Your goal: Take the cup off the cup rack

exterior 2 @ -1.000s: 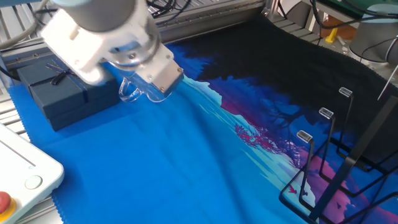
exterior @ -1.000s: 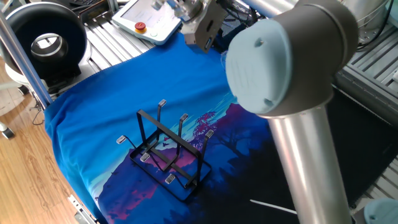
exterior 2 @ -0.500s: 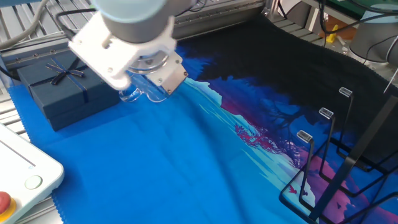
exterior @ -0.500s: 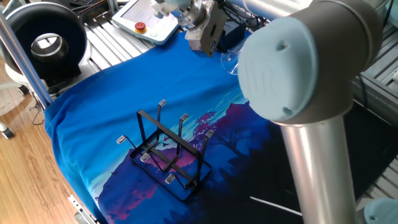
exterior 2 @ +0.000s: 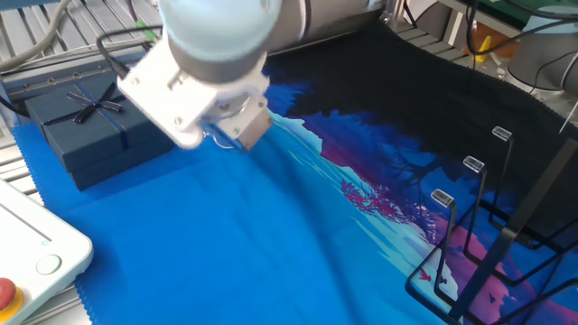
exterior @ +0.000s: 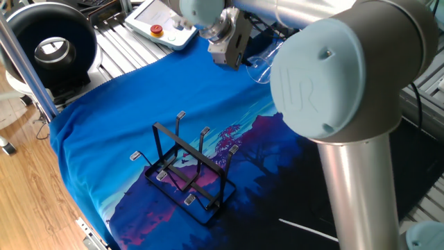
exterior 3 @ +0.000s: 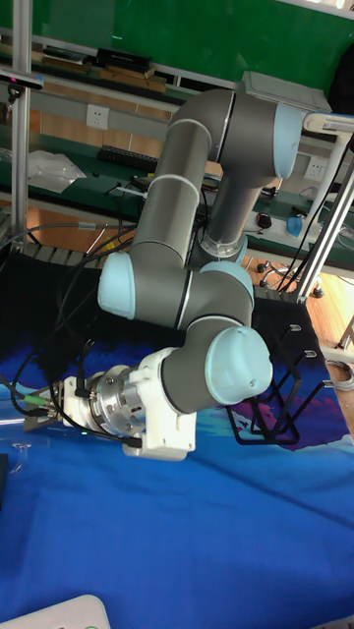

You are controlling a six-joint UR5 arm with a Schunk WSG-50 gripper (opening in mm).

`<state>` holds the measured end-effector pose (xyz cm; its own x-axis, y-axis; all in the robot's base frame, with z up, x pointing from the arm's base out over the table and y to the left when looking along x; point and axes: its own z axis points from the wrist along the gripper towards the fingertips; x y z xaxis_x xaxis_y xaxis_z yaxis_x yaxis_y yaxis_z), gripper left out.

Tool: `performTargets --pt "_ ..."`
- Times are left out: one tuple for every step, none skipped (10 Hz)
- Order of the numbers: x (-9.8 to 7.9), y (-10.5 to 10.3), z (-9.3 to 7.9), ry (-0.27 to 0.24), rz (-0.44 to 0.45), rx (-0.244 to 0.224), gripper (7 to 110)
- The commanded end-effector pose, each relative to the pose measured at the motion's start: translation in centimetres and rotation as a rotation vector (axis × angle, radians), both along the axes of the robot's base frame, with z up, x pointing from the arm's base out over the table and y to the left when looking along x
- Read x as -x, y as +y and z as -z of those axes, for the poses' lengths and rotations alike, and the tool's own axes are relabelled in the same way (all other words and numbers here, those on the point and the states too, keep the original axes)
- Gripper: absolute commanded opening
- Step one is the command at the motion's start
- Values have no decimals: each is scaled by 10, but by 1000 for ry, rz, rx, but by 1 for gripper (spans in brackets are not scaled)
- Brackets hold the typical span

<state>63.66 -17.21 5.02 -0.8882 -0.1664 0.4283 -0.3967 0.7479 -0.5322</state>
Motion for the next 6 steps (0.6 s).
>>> performTargets --pt "0 -15 0 3 6 78 22" --pt "0 -21 -10 6 1 115 22" --pt "-1 -25 -17 10 -3 132 22" --pt "-3 -27 -24 17 -10 143 22" --pt "-5 -28 -27 20 -11 147 22" --pt "-8 -31 -26 19 -12 152 22"
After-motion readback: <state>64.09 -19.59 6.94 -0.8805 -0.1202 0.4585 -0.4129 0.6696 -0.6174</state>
